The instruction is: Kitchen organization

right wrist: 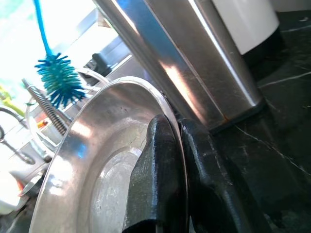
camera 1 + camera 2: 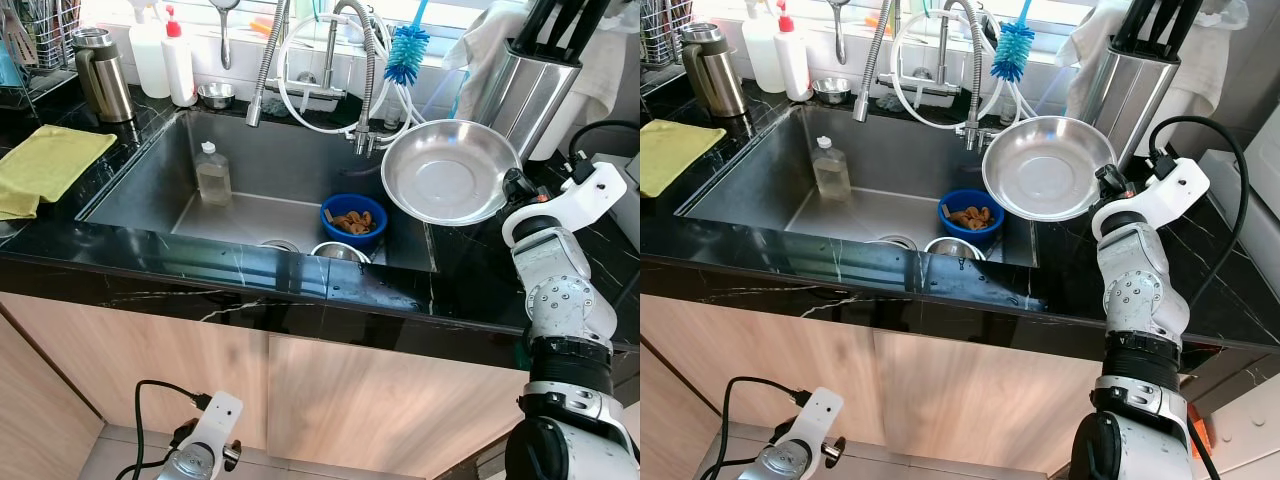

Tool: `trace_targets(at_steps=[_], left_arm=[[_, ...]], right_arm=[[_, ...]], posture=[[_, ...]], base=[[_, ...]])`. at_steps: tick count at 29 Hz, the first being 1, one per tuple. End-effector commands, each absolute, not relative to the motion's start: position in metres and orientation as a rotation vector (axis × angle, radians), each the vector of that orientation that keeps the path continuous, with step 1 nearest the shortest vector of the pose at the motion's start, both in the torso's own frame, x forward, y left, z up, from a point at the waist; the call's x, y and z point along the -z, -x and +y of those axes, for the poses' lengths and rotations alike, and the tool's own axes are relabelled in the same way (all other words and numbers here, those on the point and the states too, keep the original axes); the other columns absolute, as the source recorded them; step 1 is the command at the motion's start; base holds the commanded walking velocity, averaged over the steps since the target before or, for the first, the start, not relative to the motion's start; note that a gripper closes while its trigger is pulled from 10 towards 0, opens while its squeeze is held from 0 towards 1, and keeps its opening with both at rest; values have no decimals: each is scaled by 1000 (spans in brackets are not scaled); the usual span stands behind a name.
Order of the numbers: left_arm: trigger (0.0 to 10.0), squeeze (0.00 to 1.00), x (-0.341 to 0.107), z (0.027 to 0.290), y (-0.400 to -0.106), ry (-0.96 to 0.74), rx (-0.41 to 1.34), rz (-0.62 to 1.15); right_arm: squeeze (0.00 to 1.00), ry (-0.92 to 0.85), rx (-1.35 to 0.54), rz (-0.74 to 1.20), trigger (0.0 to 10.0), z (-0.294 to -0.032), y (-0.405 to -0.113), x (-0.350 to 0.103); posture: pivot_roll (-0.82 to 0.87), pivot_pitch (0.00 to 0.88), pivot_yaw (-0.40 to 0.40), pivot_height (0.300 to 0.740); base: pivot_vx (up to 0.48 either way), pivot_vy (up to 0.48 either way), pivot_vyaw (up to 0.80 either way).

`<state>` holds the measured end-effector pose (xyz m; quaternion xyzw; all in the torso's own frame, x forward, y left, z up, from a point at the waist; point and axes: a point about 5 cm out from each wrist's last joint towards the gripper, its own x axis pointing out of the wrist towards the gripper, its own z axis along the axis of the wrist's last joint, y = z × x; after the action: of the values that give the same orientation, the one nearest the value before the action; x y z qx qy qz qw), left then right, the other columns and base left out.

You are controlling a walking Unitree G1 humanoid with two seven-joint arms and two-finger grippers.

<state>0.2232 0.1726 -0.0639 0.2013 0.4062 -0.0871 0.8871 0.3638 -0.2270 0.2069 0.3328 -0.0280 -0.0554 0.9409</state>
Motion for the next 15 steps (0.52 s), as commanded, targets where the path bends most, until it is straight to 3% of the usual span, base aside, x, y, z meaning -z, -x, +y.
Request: trace_targets(at_steps=[1, 6, 15], left_arm=[[10000, 0, 65, 168, -223, -434, 201, 846], [10000, 0, 65, 166, -223, -433, 206, 842], [10000, 0, 64, 164, -225, -429, 206, 836]], right_arm=[[0, -647, 73, -62, 10000, -229, -364, -211], [0, -430, -47, 37, 10000, -215, -372, -202], [0, -246, -144, 118, 10000, -204, -387, -188]], posture=[[131, 15, -135, 740], [132, 4, -139, 740], [150, 0, -146, 740]], base=[[0, 0, 0], [0, 0, 0], [0, 0, 0]])
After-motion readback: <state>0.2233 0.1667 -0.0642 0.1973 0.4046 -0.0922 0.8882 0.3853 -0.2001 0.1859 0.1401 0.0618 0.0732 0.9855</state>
